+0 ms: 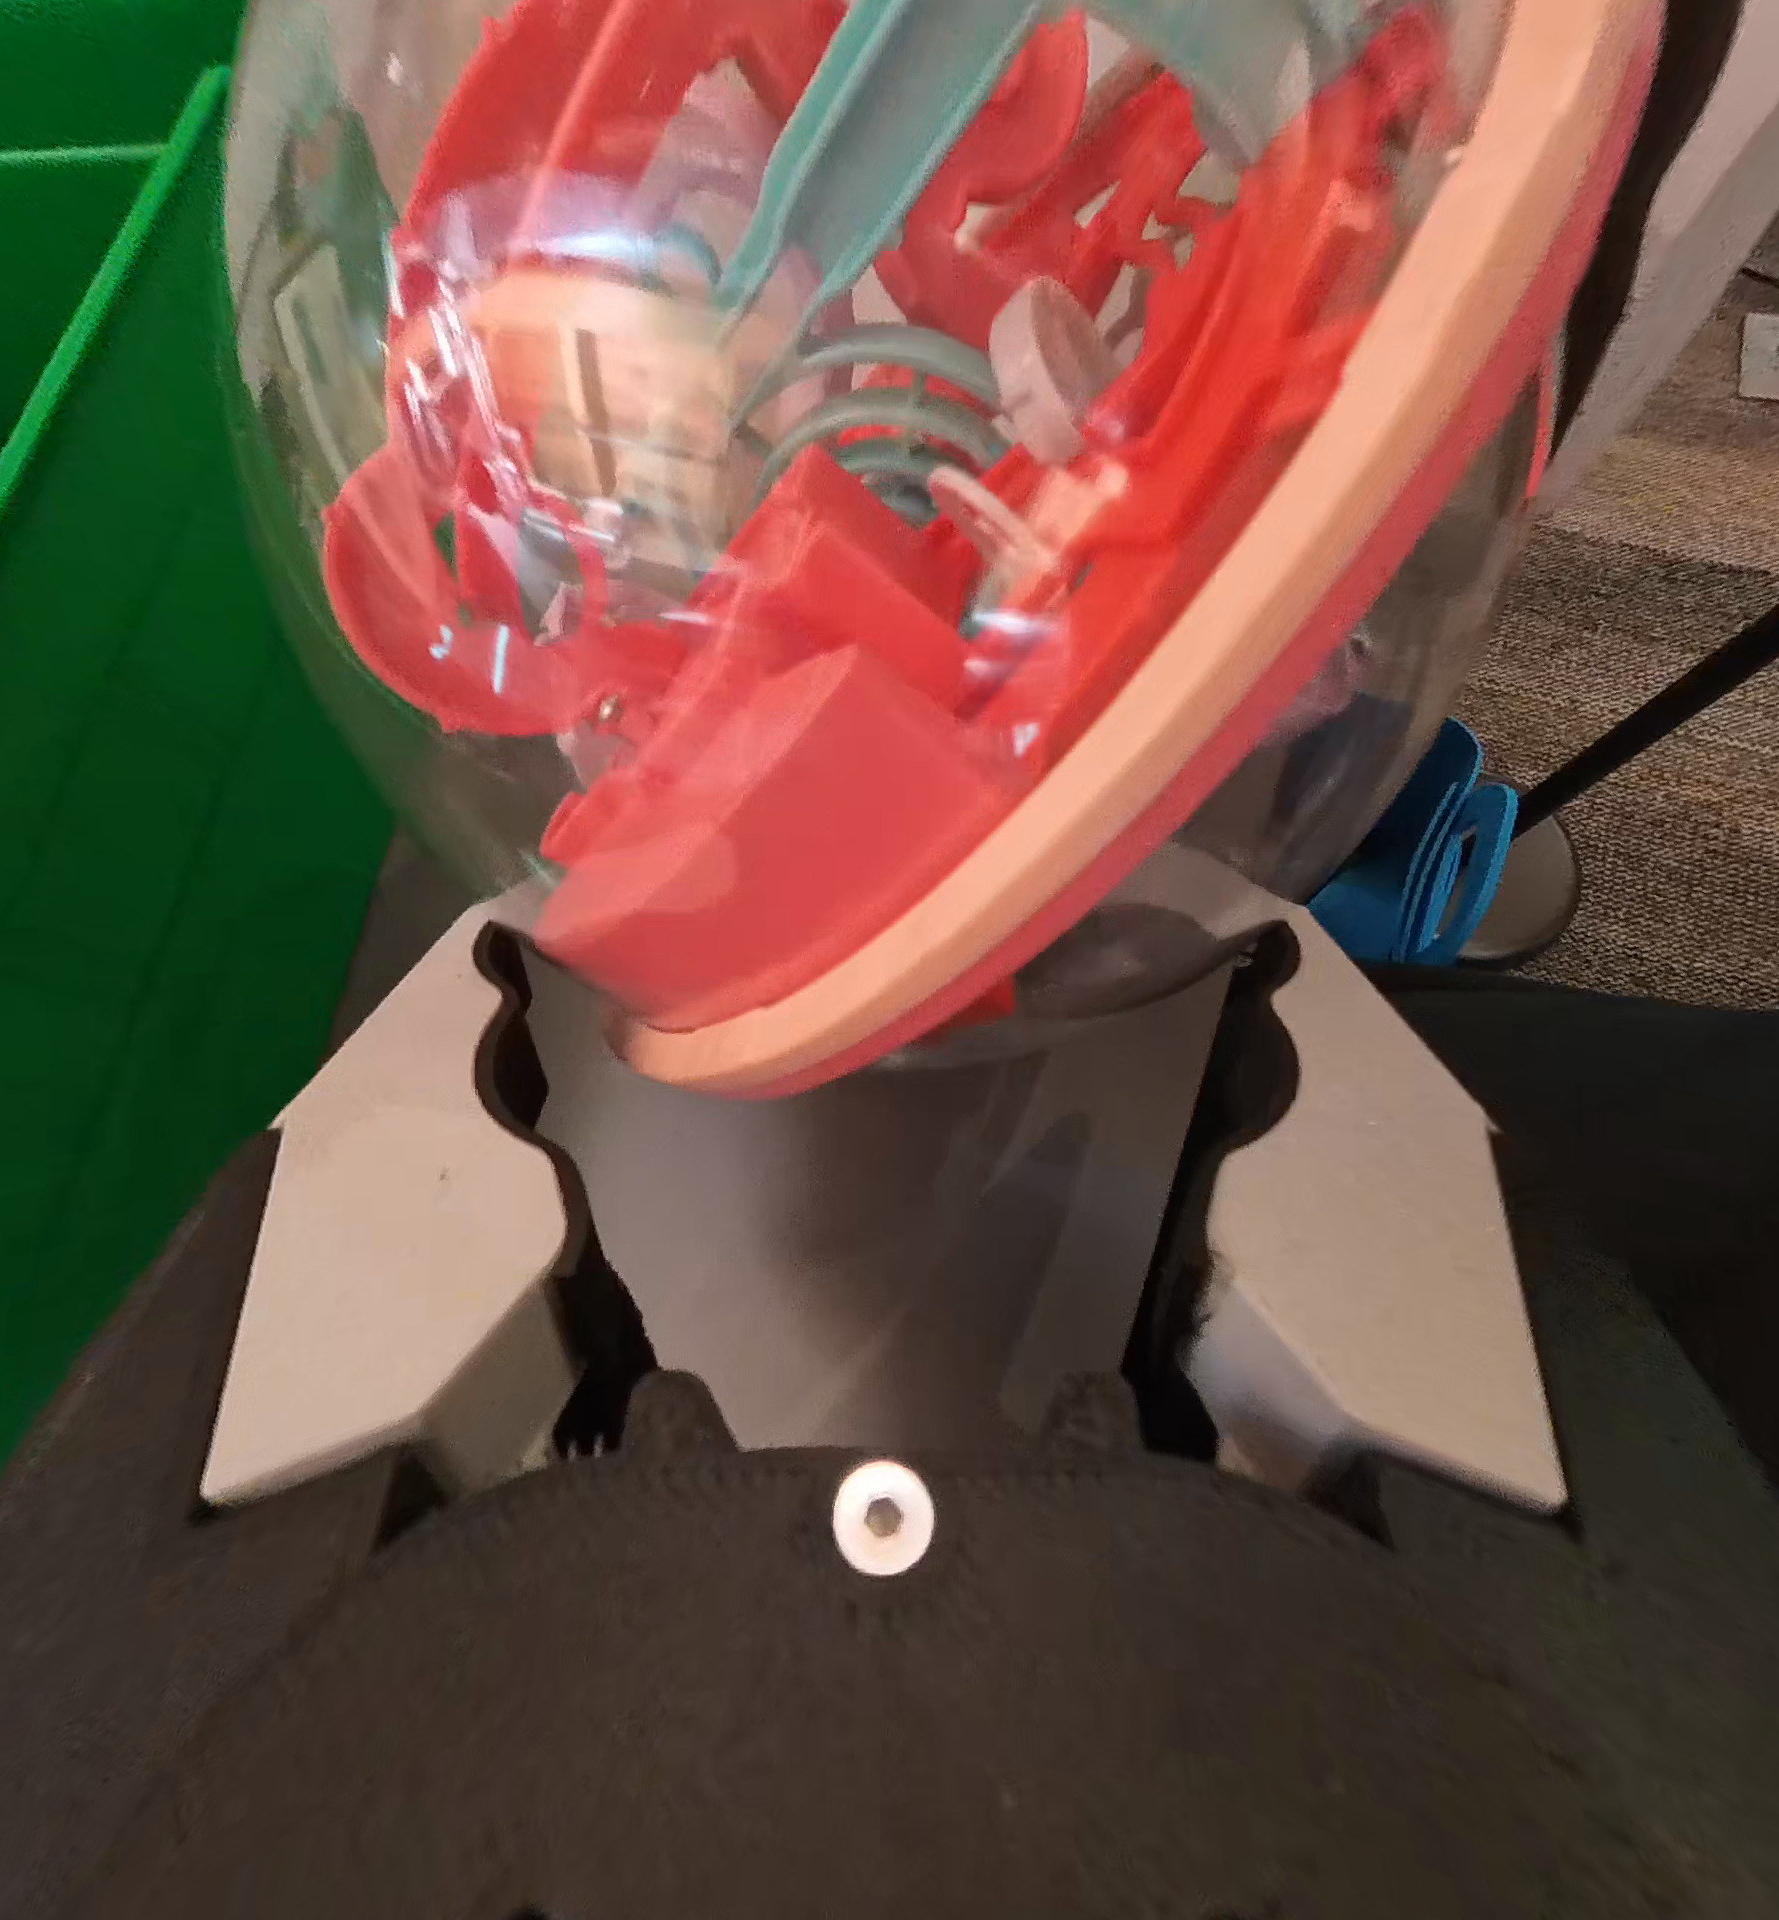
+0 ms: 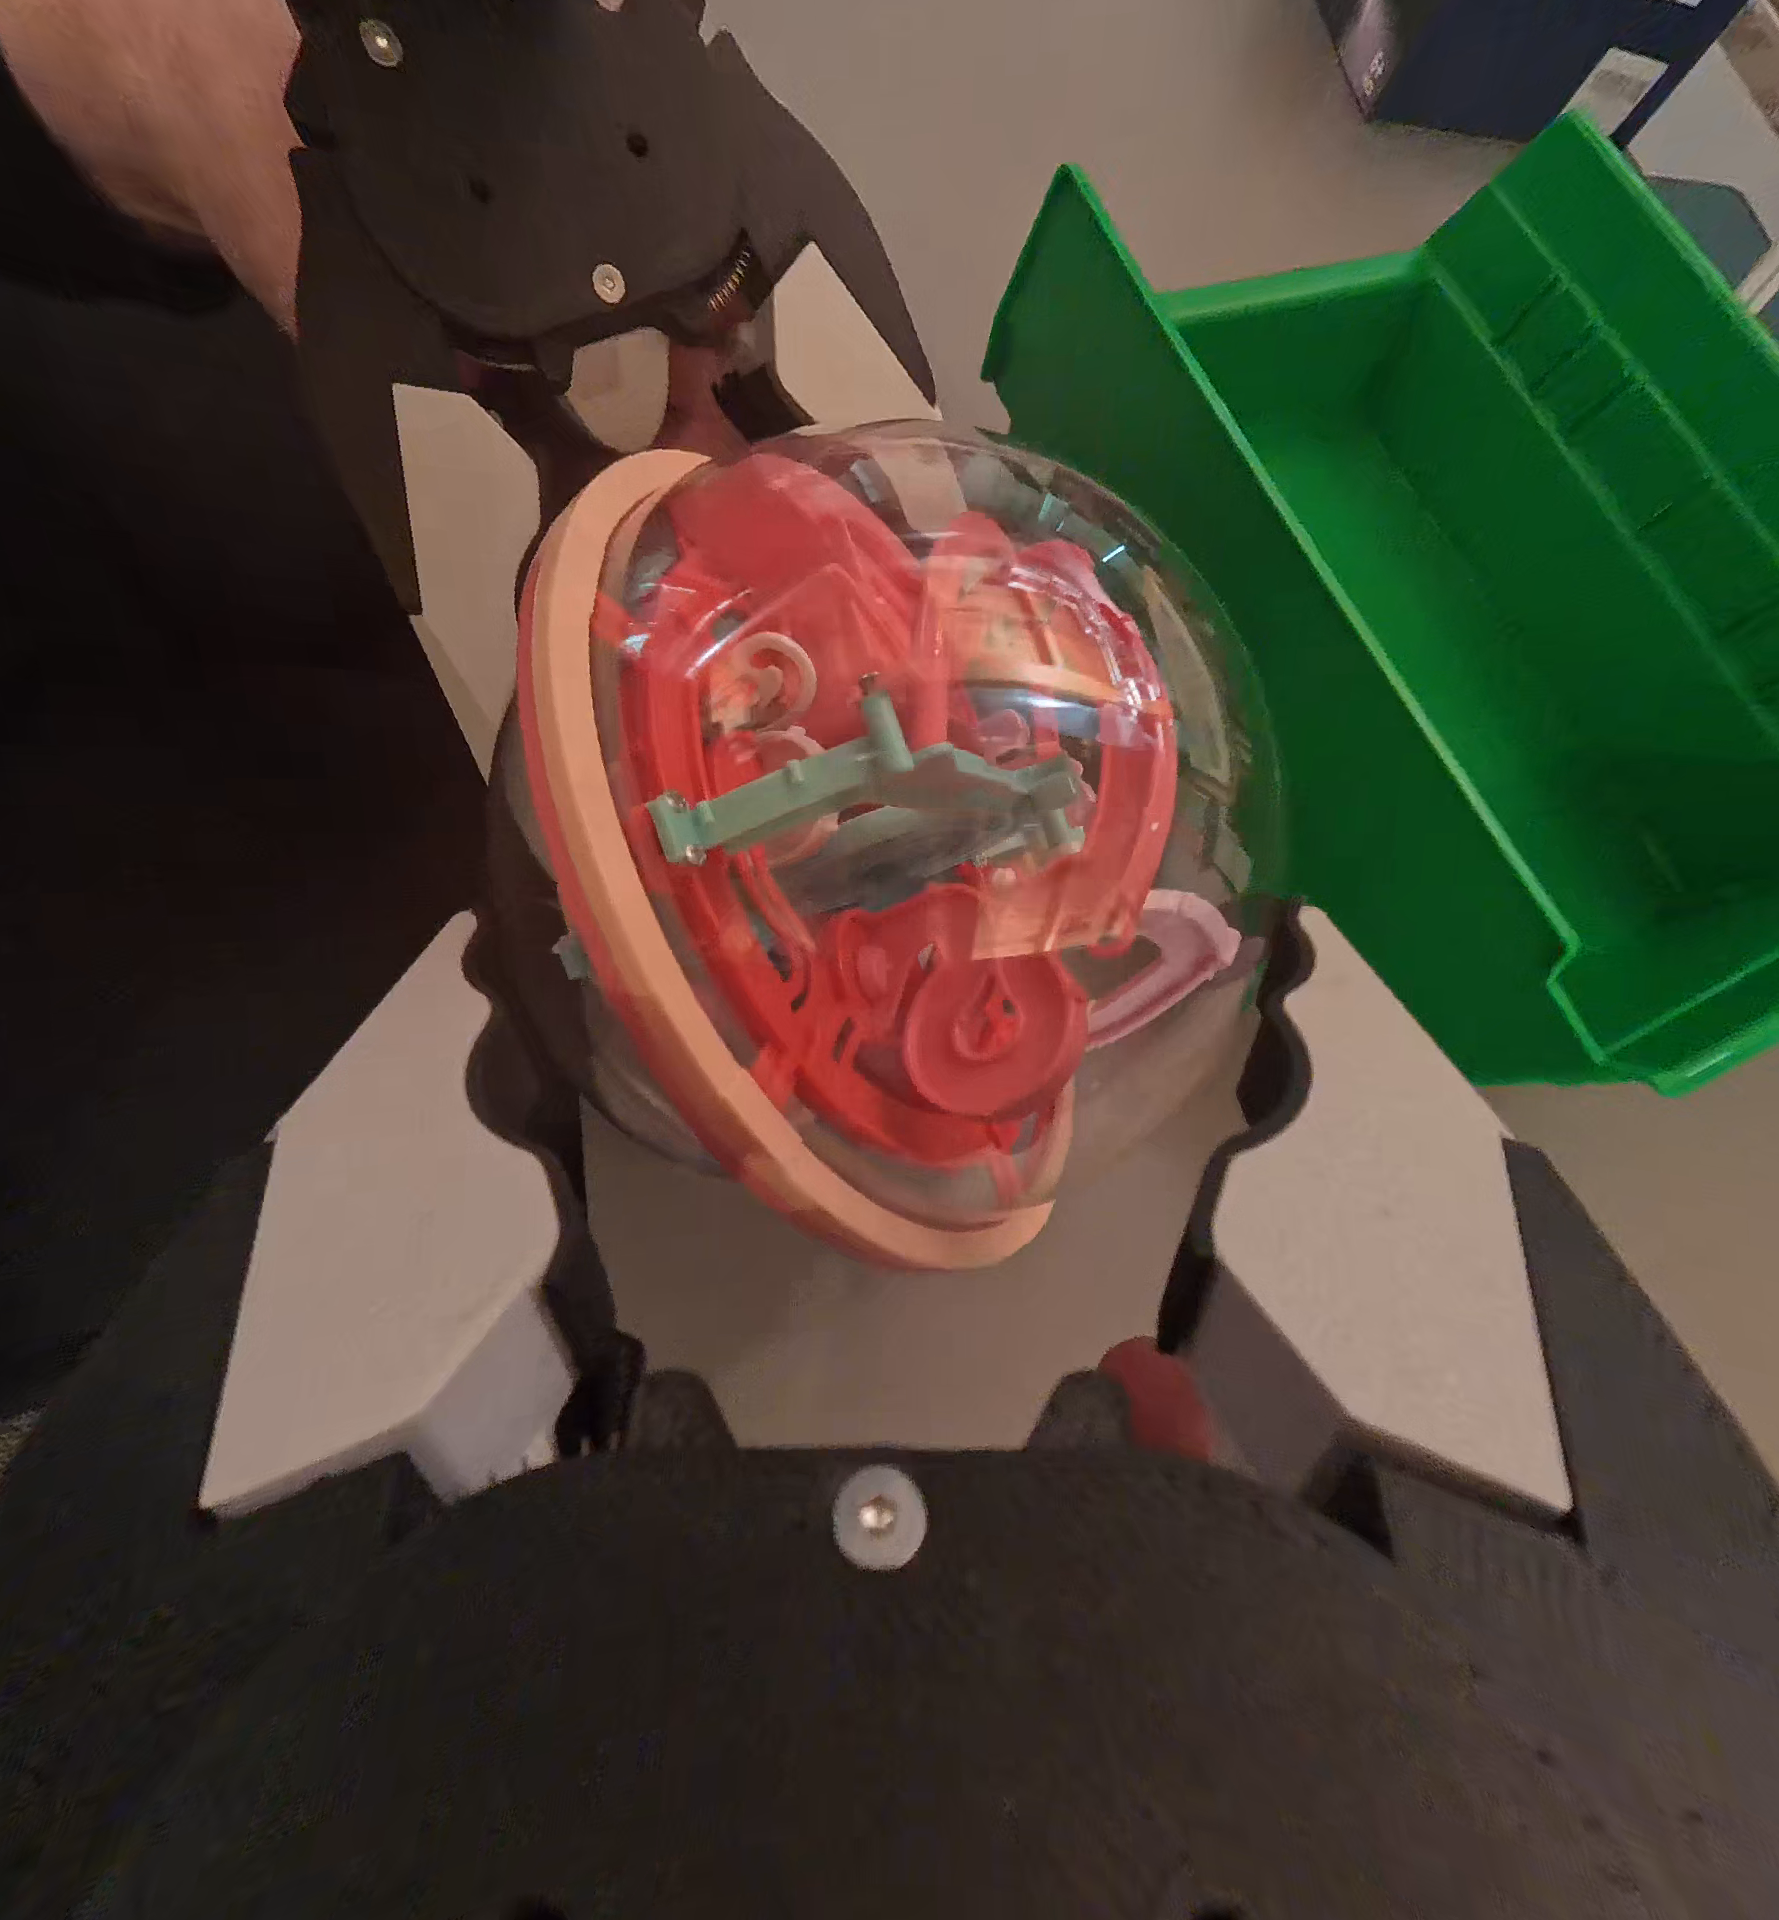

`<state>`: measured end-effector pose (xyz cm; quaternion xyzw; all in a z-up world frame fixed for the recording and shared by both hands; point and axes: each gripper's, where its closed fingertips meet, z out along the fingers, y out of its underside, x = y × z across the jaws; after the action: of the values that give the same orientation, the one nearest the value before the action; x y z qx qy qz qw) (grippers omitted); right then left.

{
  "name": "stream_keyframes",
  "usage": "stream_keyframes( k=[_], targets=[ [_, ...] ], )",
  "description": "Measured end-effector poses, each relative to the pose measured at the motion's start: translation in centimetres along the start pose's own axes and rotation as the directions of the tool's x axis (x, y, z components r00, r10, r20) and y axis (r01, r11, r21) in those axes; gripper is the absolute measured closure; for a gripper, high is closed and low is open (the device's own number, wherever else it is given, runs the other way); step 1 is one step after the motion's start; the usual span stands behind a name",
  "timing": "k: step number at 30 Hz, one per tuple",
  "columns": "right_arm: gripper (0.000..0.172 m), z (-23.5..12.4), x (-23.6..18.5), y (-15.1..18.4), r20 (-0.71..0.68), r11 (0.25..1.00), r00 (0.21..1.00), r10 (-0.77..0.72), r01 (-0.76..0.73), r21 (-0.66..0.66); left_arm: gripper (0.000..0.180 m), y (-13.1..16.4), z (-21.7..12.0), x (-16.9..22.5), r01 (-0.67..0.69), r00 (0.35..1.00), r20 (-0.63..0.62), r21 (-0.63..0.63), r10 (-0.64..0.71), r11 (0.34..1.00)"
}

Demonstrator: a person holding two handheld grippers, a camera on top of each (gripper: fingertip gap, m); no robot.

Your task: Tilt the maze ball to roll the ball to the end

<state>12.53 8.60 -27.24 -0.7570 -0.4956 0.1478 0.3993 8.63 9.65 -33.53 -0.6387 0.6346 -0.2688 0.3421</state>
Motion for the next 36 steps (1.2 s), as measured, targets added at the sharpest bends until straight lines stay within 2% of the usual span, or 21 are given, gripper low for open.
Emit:
stream_keyframes(
  k=[4,16,23,26,30,33,36],
  targets=[
    [0.033,0.0,-0.2,-0.2,-0.039,0.999,0.999,-0.034,0.034,0.008,0.049,0.3,0.4,0.1,0.001,1.0,-0.005,0.001,-0.001,1.0],
    [0.033,-0.8,0.5,0.8,-0.03,0.994,0.998,0.062,-0.059,0.095,0.051,-0.9,0.5,0.2,0.011,1.0,-0.023,0.015,-0.011,1.0],
    [0.033,-0.7,0.5,0.8,-0.032,0.997,0.997,0.065,-0.064,0.031,0.051,-0.8,0.3,0.3,0.048,0.998,-0.049,0.027,-0.047,0.998],
    [0.033,-0.5,0.4,0.6,-0.017,0.999,0.999,0.049,-0.049,-0.002,0.035,-1.0,-1.3,0.7,0.147,0.984,-0.114,0.075,-0.138,0.986],
    [0.033,-0.1,0.0,0.1,0.027,0.999,1.0,-0.009,0.011,-0.052,0.037,-1.8,-3.6,-0.5,0.061,0.998,-0.033,0.083,-0.058,0.995],
    [0.033,0.8,-0.4,-0.8,0.073,0.994,0.996,-0.046,0.053,-0.092,0.039,-2.2,-3.0,0.0,-0.004,1.0,-0.022,0.044,0.005,0.999],
    [0.032,1.3,-0.5,-1.4,0.1,0.985,0.992,-0.075,0.089,-0.148,0.034,-1.4,-2.3,-0.4,-0.013,1.0,0.01,0.019,0.013,1.0]
  ],
)
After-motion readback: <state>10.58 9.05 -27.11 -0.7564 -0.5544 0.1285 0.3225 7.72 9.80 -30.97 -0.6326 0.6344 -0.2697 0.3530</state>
